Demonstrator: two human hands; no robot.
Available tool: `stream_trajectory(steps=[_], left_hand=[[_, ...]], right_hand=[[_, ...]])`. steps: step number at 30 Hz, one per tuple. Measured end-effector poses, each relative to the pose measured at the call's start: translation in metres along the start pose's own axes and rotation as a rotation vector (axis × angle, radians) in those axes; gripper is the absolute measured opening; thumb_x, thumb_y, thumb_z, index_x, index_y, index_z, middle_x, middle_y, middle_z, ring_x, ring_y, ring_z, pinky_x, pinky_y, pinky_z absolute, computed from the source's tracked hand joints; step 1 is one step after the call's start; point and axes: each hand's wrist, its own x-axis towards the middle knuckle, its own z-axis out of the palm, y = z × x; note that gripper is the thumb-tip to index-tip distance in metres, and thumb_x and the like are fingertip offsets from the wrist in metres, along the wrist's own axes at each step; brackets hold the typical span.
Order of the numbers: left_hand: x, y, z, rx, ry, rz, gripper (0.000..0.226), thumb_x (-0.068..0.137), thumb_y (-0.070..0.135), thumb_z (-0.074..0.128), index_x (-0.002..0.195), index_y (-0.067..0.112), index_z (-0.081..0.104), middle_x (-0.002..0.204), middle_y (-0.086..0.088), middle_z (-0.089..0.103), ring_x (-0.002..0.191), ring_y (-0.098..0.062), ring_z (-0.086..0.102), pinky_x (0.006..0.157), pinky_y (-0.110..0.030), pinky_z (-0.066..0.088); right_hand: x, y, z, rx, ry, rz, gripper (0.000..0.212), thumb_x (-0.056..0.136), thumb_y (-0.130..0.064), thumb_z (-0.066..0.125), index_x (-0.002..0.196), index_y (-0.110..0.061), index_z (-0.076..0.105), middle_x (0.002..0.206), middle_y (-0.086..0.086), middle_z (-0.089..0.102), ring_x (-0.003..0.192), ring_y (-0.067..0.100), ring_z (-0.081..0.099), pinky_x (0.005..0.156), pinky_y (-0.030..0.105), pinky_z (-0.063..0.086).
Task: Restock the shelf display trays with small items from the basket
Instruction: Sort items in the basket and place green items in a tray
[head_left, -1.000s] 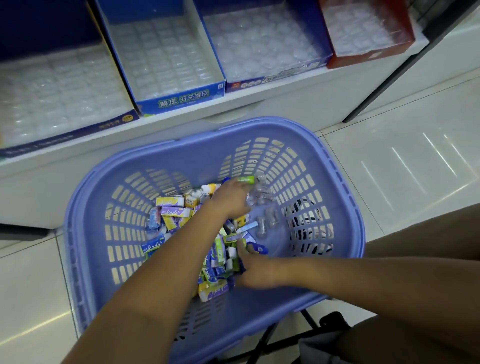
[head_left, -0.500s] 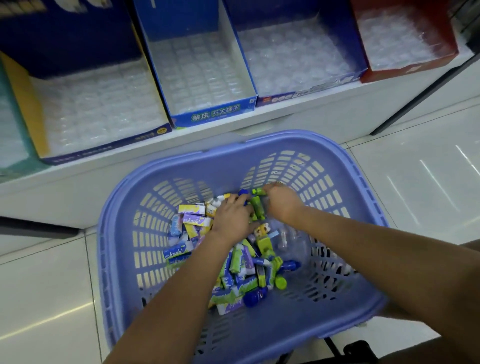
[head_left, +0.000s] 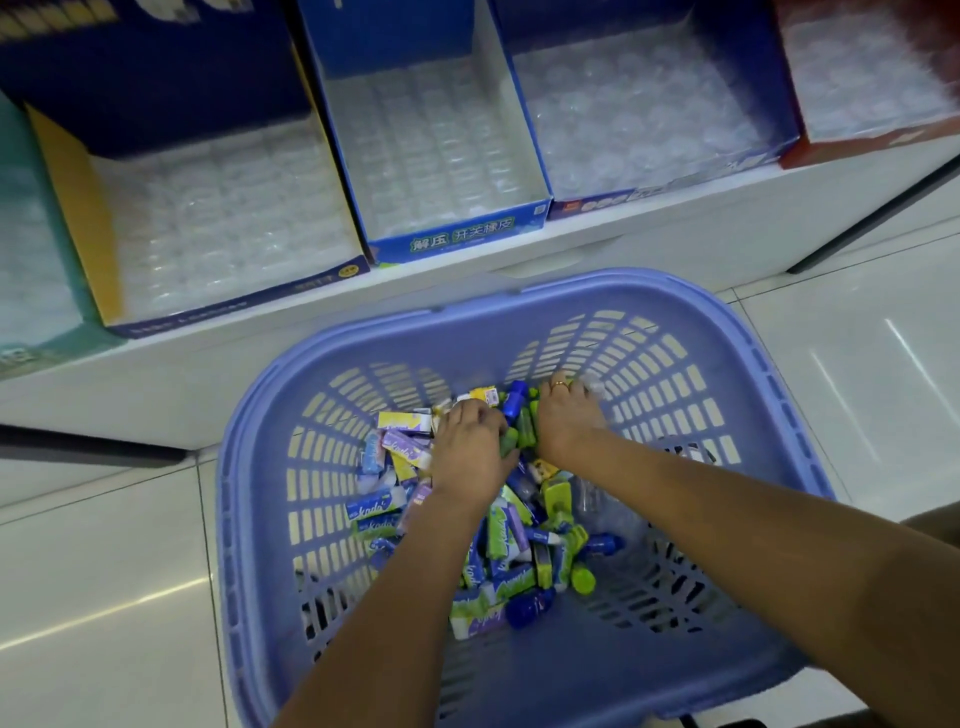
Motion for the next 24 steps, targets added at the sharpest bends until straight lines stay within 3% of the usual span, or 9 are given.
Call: stream_trajectory(steps=[4, 10, 13, 16, 18, 20, 22, 24], left_hand=[[-0.006, 0.005, -0.001, 0.008, 0.006, -0.027, 0.040, 0.087, 0.038, 0.060, 0.121, 0.018, 0.056, 0.128, -0.005, 0.046, 0.125, -0.024, 0.036, 0.112, -0.033, 0.022], [-0.025, 0.013, -0.002, -0.031, -0.044, -0.113, 0.041, 0.099, 0.029, 0.044, 0.140, 0.021, 0.045, 0.156, -0.006, 0.024, 0.147, -0.024, 0.006, 0.119, -0.034, 0.000], [-0.035, 0.016, -0.002, -0.080, -0.069, -0.146, 0.046, 0.097, 0.017, 0.048, 0.142, 0.021, 0.042, 0.159, -0.003, 0.015, 0.148, -0.022, 0.001, 0.119, -0.036, 0.010], [-0.042, 0.017, -0.009, -0.168, -0.085, -0.171, 0.047, 0.094, 0.010, 0.051, 0.140, 0.019, 0.044, 0.158, -0.003, 0.015, 0.147, -0.023, 0.009, 0.114, -0.040, 0.028], [-0.044, 0.018, -0.013, -0.246, -0.094, -0.210, 0.044, 0.093, 0.010, 0.052, 0.136, 0.018, 0.048, 0.157, -0.003, 0.017, 0.145, -0.023, 0.017, 0.109, -0.039, 0.037], [-0.043, 0.020, -0.021, -0.305, -0.090, -0.268, 0.042, 0.091, 0.013, 0.056, 0.133, 0.016, 0.051, 0.154, -0.005, 0.023, 0.139, -0.024, 0.030, 0.104, -0.036, 0.040], [-0.038, 0.027, -0.034, -0.420, -0.054, -0.329, 0.046, 0.089, 0.019, 0.062, 0.133, 0.014, 0.051, 0.146, -0.009, 0.036, 0.124, -0.026, 0.048, 0.097, -0.034, 0.045], [-0.032, 0.038, -0.054, -0.651, -0.041, -0.332, 0.056, 0.085, 0.027, 0.069, 0.135, 0.013, 0.048, 0.136, -0.009, 0.049, 0.117, -0.026, 0.055, 0.097, -0.038, 0.047]], right_hand=[[0.004, -0.002, -0.005, 0.068, 0.020, -0.027, 0.053, 0.088, -0.011, 0.054, 0.135, -0.003, 0.030, 0.138, 0.018, 0.037, 0.124, 0.035, 0.044, 0.096, 0.039, 0.042], [0.000, 0.000, 0.002, -0.025, 0.022, -0.101, 0.059, 0.082, -0.007, 0.062, 0.133, -0.006, 0.031, 0.137, 0.017, 0.033, 0.118, 0.036, 0.051, 0.087, 0.040, 0.047], [0.000, 0.002, 0.001, -0.002, 0.045, -0.134, 0.052, 0.084, 0.000, 0.056, 0.132, -0.003, 0.035, 0.136, 0.020, 0.034, 0.114, 0.039, 0.053, 0.087, 0.045, 0.047], [-0.002, 0.013, -0.003, 0.067, 0.025, -0.204, 0.040, 0.086, -0.004, 0.057, 0.124, -0.004, 0.045, 0.127, 0.020, 0.043, 0.111, 0.038, 0.054, 0.087, 0.043, 0.045], [-0.007, 0.020, -0.013, 0.220, 0.035, -0.227, 0.015, 0.090, -0.008, 0.050, 0.103, -0.011, 0.057, 0.121, 0.022, 0.053, 0.109, 0.035, 0.055, 0.087, 0.038, 0.043], [-0.011, 0.025, -0.028, 0.354, 0.046, -0.224, 0.015, 0.092, -0.009, 0.048, 0.096, -0.013, 0.062, 0.116, 0.019, 0.061, 0.106, 0.032, 0.058, 0.085, 0.034, 0.044], [-0.018, 0.030, -0.048, 0.535, -0.080, -0.221, 0.022, 0.089, -0.006, 0.056, 0.109, -0.006, 0.064, 0.109, 0.017, 0.065, 0.099, 0.031, 0.063, 0.083, 0.035, 0.049], [-0.034, 0.034, -0.071, 0.858, -0.333, -0.297, 0.026, 0.088, 0.000, 0.059, 0.113, 0.003, 0.061, 0.094, 0.020, 0.066, 0.079, 0.025, 0.064, 0.073, 0.033, 0.052]])
